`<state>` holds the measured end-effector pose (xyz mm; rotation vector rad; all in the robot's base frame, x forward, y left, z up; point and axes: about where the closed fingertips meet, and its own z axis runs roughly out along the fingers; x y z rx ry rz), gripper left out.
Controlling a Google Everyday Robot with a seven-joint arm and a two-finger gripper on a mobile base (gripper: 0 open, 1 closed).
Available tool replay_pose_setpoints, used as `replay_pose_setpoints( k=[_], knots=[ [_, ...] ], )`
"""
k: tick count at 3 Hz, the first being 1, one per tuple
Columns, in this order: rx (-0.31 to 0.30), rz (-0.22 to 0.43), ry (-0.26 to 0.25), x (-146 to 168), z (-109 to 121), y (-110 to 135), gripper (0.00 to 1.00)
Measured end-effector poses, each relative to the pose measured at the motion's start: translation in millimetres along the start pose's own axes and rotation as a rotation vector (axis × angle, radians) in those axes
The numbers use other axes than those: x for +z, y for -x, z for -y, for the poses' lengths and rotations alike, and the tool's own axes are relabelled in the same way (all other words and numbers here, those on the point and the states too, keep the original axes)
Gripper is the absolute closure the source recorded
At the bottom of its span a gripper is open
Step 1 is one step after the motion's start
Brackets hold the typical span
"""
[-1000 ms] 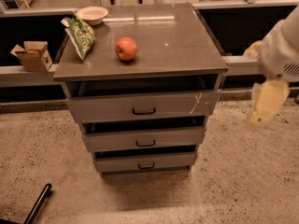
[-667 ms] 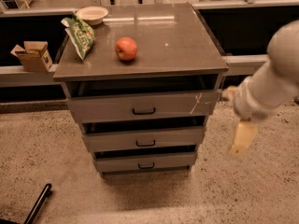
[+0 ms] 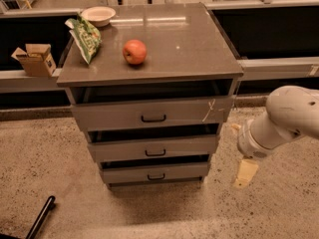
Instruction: Open middle drawer
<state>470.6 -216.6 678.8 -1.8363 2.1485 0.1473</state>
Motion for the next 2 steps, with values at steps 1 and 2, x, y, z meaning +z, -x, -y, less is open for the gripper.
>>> replay_pose_setpoints(
  k=[1,2],
  knots=[
    [0.0,0.0,-0.001,0.0,0.4,0.2,0.0],
    [-0.002,0.009,-0.025,5.7,5.3,3.7,0.0]
  ],
)
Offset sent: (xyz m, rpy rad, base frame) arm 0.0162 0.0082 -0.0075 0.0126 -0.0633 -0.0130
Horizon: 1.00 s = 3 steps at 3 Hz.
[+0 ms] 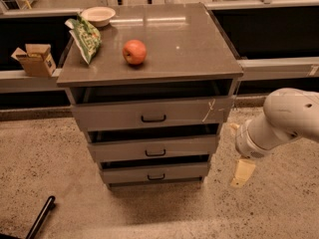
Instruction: Open middle drawer
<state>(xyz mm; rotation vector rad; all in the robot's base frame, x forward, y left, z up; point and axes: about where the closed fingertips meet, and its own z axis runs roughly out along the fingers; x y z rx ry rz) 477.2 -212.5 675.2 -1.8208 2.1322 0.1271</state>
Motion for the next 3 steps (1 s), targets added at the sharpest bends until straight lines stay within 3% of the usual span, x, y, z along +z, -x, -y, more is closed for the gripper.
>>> replay_pose_setpoints(
  k=[1,2,3],
  knots=[
    [-0.057,0.083,-0.064,43,49,20,0.0],
    [-0.083,0.146,-0.063,96,82,28,0.0],
    [-0.096,0.158,-0.043,148,101,21,0.0]
  ],
)
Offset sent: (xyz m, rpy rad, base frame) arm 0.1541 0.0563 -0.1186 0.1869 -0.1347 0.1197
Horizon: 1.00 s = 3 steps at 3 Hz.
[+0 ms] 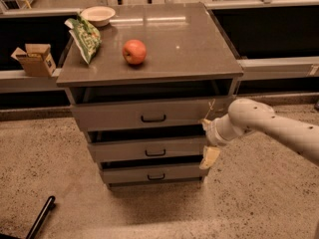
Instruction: Open middle drawer
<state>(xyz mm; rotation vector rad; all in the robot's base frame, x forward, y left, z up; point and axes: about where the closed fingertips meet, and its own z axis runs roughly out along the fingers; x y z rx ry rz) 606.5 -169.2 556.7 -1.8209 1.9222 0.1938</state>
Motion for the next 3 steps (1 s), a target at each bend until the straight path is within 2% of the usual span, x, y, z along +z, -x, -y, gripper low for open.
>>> replay_pose_setpoints(
  k=[1,2,3],
  knots=[
    [-0.026,-0.004,0.036,40,-2,-25,0.0],
    [-0.046,-0.032,0.032,66,-3,-47,0.0],
    [-0.042,-0.029,-0.001,76,15,-52,0.0]
  ],
)
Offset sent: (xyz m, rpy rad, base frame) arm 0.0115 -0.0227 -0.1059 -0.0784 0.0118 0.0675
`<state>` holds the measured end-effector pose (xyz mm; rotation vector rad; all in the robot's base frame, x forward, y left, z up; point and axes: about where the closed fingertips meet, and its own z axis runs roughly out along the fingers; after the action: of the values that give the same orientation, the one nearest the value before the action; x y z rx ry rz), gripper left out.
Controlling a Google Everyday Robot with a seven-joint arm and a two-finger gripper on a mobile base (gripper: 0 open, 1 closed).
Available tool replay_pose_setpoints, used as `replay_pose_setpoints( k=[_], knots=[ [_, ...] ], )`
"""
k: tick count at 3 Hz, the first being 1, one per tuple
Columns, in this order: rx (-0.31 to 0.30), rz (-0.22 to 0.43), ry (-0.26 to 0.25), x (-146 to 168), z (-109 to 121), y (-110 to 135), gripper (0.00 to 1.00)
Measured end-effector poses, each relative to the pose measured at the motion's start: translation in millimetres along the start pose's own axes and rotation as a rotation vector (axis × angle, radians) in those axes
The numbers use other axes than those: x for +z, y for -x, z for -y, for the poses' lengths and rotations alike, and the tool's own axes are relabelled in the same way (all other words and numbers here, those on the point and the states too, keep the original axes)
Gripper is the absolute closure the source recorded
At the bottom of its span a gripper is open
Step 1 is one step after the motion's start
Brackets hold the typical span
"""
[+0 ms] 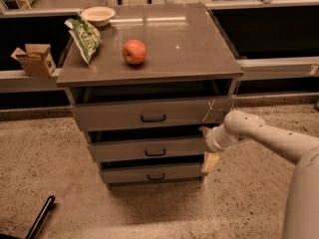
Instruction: Open middle drawer
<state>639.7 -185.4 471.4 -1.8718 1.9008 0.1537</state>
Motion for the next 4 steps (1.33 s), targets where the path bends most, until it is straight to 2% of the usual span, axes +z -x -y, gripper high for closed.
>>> replay_pose_setpoints(
  k=[1,3,4],
  knots=[
    [-0.002,0.019,-0.024,-2,27,4,0.0],
    [0.003,0.016,-0.014,5,24,2,0.0],
    [0.008,0.004,0.007,15,23,-1,0.0]
  ],
)
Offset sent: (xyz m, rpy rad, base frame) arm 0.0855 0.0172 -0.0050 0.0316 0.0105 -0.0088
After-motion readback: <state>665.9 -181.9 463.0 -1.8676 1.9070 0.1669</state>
